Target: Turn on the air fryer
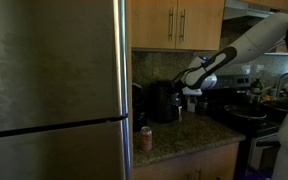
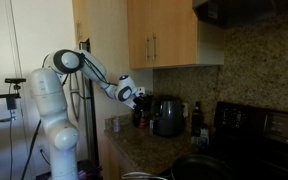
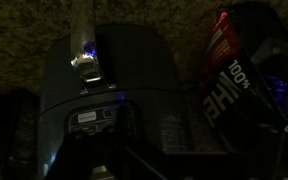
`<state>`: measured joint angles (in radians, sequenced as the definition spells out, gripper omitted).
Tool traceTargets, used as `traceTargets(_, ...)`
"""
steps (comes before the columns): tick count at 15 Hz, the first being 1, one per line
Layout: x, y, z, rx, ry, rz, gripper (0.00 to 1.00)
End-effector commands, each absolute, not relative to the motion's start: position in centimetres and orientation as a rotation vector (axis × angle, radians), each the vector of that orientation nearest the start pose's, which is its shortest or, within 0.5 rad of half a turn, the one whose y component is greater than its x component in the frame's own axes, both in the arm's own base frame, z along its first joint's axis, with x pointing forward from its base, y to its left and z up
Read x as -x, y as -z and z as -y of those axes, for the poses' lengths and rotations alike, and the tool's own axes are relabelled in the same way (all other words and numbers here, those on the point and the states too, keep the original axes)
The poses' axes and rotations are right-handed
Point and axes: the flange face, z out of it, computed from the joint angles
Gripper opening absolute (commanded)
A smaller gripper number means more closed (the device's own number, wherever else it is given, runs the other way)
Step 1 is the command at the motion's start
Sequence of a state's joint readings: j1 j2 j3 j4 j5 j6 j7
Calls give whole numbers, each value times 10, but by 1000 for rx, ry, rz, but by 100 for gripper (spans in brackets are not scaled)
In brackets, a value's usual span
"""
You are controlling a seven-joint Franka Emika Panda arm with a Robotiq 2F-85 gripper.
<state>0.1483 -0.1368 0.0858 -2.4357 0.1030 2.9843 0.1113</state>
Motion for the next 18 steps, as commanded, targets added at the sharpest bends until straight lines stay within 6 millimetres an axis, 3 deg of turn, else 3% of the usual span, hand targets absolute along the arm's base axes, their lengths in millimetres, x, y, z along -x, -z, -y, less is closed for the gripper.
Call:
traceTargets(1,-510,-432,-114,2825,973,35,100)
traceTargets(12,-546,-414,-101,2795,956,-103,100)
traceTargets(18,-579,-396,-100,2783,972,-138,100)
